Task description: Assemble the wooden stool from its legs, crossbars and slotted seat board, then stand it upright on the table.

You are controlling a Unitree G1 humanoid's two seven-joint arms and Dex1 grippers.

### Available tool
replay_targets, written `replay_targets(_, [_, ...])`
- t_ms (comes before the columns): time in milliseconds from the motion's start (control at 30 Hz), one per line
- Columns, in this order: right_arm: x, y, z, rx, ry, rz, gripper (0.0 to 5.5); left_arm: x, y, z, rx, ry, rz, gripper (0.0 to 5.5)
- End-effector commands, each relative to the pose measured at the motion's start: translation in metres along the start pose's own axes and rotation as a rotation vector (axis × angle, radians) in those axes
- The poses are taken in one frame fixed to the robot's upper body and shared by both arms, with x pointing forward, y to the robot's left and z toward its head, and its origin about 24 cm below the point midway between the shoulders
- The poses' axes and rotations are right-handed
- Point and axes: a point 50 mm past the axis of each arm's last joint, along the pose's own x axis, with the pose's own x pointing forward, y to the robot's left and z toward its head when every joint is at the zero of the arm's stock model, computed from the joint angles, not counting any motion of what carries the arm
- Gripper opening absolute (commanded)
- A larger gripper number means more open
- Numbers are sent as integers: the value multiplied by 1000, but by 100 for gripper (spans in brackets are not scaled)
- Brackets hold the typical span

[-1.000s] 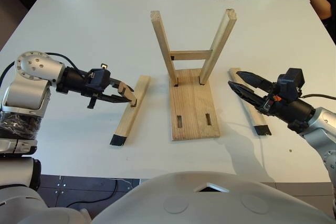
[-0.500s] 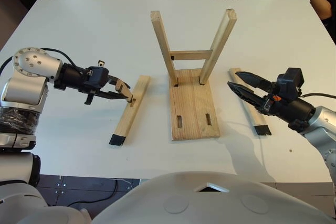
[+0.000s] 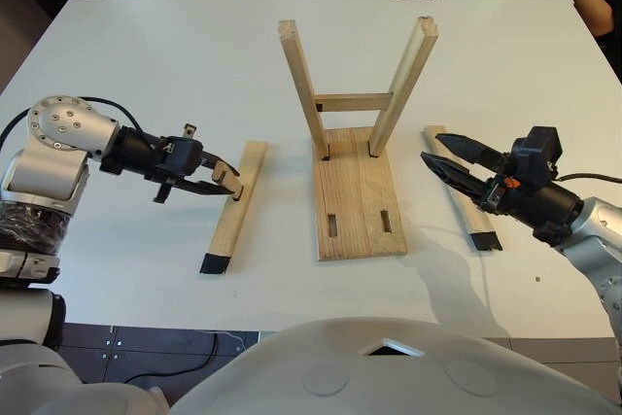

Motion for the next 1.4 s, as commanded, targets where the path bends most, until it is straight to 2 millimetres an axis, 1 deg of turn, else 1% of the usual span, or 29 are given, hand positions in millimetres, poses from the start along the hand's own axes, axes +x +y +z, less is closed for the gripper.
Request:
replay_targets(33, [1, 1, -1, -5, 12, -2, 191, 2, -9, -8, -92, 10, -51, 129])
replay_targets(133, [2, 0, -1, -6, 14, -2, 191, 10, -19, -17, -151, -3, -85, 129])
replay_targets(267, [2, 0, -3, -10, 24, -6, 191, 21, -31, -35, -225, -4, -100, 129])
replay_targets(467, [2, -4, -2, -20, 36, 3, 191, 27, -50, -45, -253, 10, -107, 129])
replay_targets(533, [2, -4, -3, -24, 43, 3, 191, 30, -53, -47, -250, 18, -116, 129])
replay_targets(633, [3, -5, -3, -29, 46, 2, 191, 33, -46, -46, -257, 7, -67, 129])
replay_targets(767, [3, -5, -3, -37, 51, 3, 191, 36, -27, -46, -312, -28, 46, 129])
replay_targets(867, [4, -7, -3, -44, 56, 5, 191, 44, -12, -43, -370, -74, 124, 129])
replay_targets(933, [5, -7, -3, -47, 58, 8, 191, 50, -6, -42, -382, -85, 153, 129])
replay_targets(1067, [5, -8, -4, -55, 68, 13, 191, 56, -4, -41, -416, -101, 183, 129])
replay_targets(1400, [5, -8, -7, -60, 84, 7, 191, 57, -6, -49, -474, -45, 202, 129])
